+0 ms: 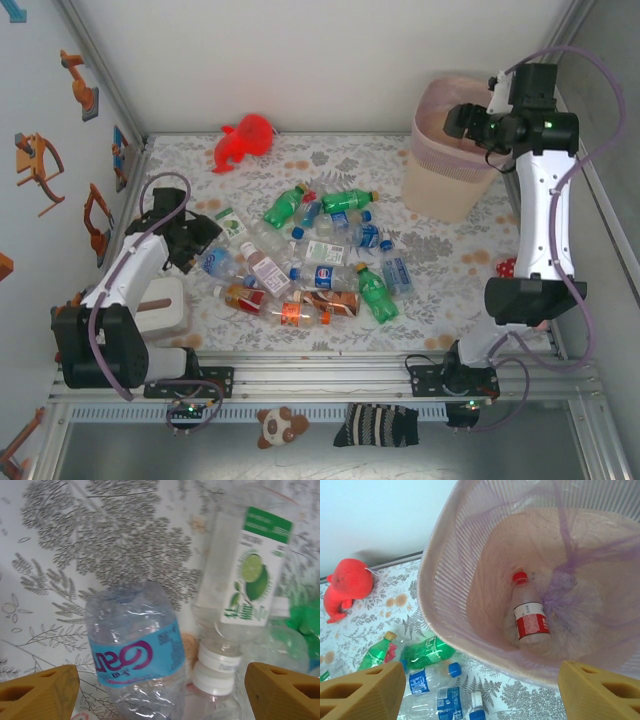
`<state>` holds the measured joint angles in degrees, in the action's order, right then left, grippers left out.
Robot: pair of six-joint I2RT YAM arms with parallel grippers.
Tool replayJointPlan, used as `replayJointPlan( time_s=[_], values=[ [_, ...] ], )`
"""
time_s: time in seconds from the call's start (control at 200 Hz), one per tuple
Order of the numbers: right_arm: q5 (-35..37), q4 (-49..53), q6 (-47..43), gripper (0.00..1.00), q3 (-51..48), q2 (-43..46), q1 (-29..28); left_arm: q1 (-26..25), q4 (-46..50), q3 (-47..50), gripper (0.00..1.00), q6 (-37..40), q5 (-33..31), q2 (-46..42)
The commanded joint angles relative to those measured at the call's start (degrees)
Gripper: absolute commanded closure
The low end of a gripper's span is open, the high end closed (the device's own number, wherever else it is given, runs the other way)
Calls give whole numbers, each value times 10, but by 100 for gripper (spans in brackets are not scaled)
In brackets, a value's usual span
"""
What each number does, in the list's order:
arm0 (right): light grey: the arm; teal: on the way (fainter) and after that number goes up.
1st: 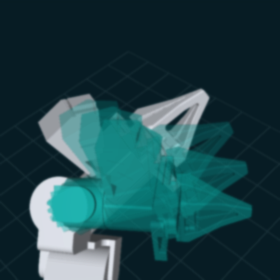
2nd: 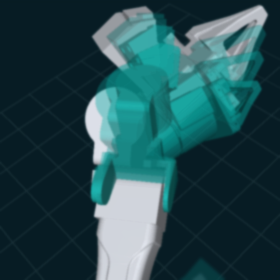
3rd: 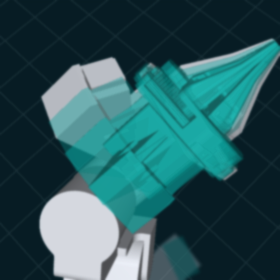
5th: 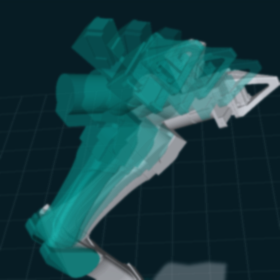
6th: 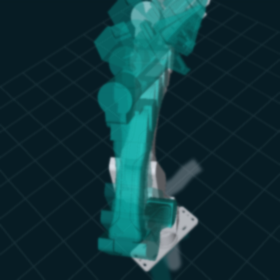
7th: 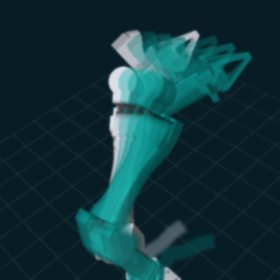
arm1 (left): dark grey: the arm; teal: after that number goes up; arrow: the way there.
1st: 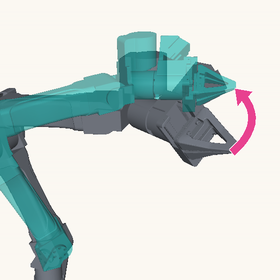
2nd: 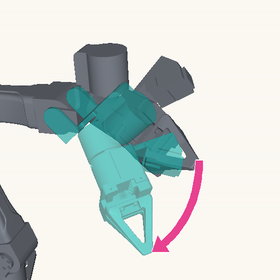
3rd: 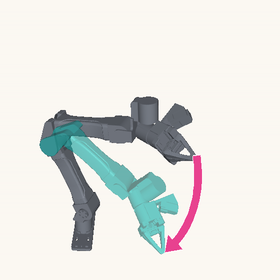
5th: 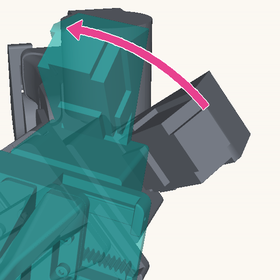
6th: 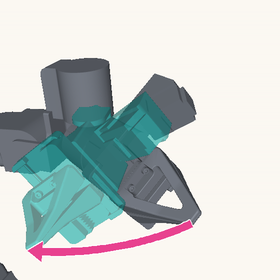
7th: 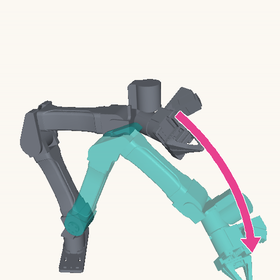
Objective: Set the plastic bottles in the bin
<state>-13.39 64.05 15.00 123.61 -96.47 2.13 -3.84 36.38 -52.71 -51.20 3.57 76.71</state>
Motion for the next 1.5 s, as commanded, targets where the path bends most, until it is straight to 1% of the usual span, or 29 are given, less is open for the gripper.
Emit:
replayJointPlan(
  time_s=[0.0, 0.11, 0.22, 0.315, 0.431, 0.666, 0.741, 0.831, 0.981, 1.192, 1.332, 1.492],
  values=[
    [-8, -22, 9, 21, -21, 23, -5, -4, 27, 9, 15, -73, -24, 21],
    [-8, -25, 9, 21, -36, 32, -5, -3, 10, 12, 15, -85, -15, 40],
    [-9, -28, 10, 21, -46, 36, -5, -2, -10, 10, 11, -92, 1, 60],
    [-9, -31, 12, 22, -54, 37, -5, -3, -17, 6, 11, -97, 7, 83],
    [-8, -33, 14, 22, -60, 41, -5, -1, -34, 5, 14, -98, 21, 110],
    [-4, -31, 17, 22, -67, 46, -5, 6, -60, 7, 15, -107, 43, 143],
    [-2, -29, 17, 22, -70, 48, -5, 9, -65, 8, 19, -107, 49, 150],
    [1, -28, 18, 22, -74, 54, -6, 13, -67, 9, 22, -104, 53, 152],
    [5, -27, 18, 22, -77, 62, -6, 16, -67, 11, 27, -102, 52, 145],
    [5, -23, 17, 22, -74, 69, -6, 20, -53, 7, 29, -94, 48, 115],
    [5, -21, 16, 22, -74, 78, -7, 23, -27, -2, 29, -82, 34, 71],
    [-1, -19, 18, 22, -78, 92, -9, 25, 2, -19, 29, -53, 26, -1]
  ],
)
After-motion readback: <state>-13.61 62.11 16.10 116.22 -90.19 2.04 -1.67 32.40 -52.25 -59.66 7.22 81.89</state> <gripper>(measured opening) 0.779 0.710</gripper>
